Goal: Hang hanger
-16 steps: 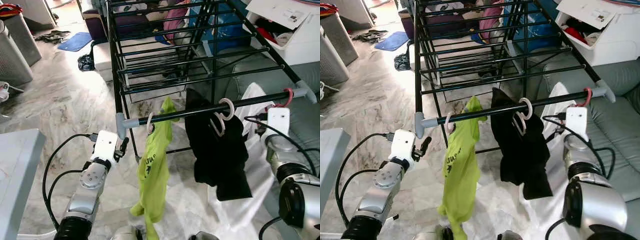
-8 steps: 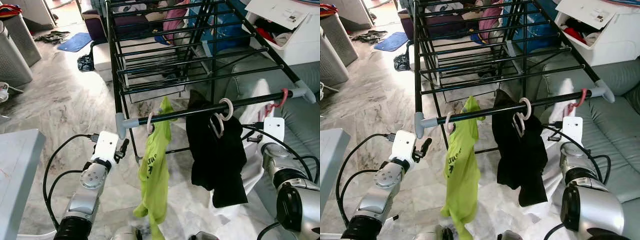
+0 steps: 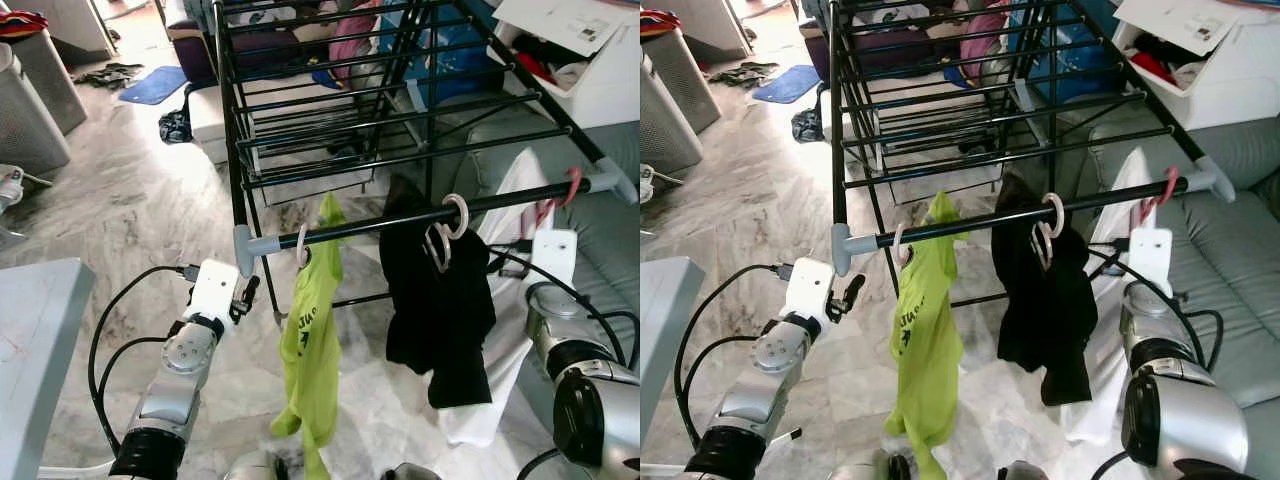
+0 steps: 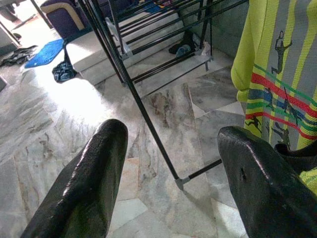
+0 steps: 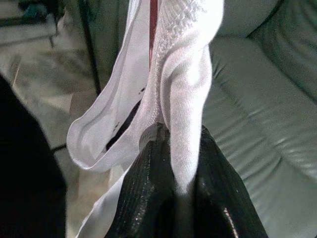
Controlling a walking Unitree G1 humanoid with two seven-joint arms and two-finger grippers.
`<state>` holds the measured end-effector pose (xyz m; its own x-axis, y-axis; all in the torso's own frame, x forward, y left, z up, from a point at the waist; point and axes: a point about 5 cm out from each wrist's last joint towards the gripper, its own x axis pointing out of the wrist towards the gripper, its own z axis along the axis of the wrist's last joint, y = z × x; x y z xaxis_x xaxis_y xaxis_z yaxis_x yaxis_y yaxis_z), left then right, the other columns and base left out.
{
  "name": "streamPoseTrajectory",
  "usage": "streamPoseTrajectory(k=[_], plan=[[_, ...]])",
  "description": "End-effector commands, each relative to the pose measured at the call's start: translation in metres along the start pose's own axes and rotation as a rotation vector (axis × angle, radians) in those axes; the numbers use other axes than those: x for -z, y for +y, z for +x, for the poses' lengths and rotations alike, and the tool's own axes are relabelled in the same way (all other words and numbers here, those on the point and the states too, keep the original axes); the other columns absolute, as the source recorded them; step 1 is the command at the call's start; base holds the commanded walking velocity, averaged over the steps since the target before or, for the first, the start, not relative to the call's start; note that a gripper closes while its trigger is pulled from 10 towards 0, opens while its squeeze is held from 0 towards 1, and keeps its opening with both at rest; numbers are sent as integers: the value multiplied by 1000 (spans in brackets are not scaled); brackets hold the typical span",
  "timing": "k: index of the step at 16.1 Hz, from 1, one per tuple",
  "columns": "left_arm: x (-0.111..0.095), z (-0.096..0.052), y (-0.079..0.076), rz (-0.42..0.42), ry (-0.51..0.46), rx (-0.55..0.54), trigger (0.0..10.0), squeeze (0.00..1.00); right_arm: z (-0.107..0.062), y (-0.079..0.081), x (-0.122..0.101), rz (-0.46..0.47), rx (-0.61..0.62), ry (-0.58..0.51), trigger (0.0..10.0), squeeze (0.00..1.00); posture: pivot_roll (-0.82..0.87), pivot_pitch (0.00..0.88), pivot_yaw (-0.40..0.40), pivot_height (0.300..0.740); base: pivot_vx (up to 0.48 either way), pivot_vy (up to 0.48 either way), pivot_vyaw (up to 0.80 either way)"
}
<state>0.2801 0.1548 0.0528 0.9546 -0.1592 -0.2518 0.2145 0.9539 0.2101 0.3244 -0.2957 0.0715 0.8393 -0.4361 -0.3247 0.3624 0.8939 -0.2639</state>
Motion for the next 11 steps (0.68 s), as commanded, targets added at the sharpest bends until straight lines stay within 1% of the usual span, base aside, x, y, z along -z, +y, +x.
streamPoseTrajectory(k=[1,2,3,4,5,6,7,8,10,11], plan=[[-5,4,0,5,-13,11,10000,0,0,0,-27,35,18,-163,0,0,23,0,81,740,0,0,0],[-5,4,0,3,-13,7,10000,0,-3,0,-28,49,24,-210,0,0,23,0,81,740,0,0,0],[-4,4,-1,1,-13,6,10000,0,-7,2,-22,59,22,-233,0,0,15,0,81,740,0,0,0],[-3,3,-2,-2,-12,8,10000,0,-14,4,-12,66,25,-261,0,0,5,0,81,740,0,0,0],[-3,3,-4,-6,-15,10,10000,0,-26,8,0,63,22,-287,0,0,5,0,81,740,0,0,0],[-5,4,-5,-6,-26,9,10000,0,-41,12,21,73,23,-279,78,0,2,0,79,740,0,0,0],[-5,4,-4,-9,-33,6,10000,0,-58,16,43,73,25,-249,10000,0,-9,0,79,740,0,0,0],[-6,4,-4,-13,-36,6,10000,0,-70,19,56,67,21,-230,10000,0,-9,0,79,740,0,0,0],[-6,5,-7,-19,-39,8,10000,0,-85,23,85,118,29,-110,10000,0,-16,0,74,740,0,0,0],[-7,5,-8,-24,-42,8,10000,0,-89,23,86,114,31,-102,10000,0,-18,0,73,740,0,0,0]])
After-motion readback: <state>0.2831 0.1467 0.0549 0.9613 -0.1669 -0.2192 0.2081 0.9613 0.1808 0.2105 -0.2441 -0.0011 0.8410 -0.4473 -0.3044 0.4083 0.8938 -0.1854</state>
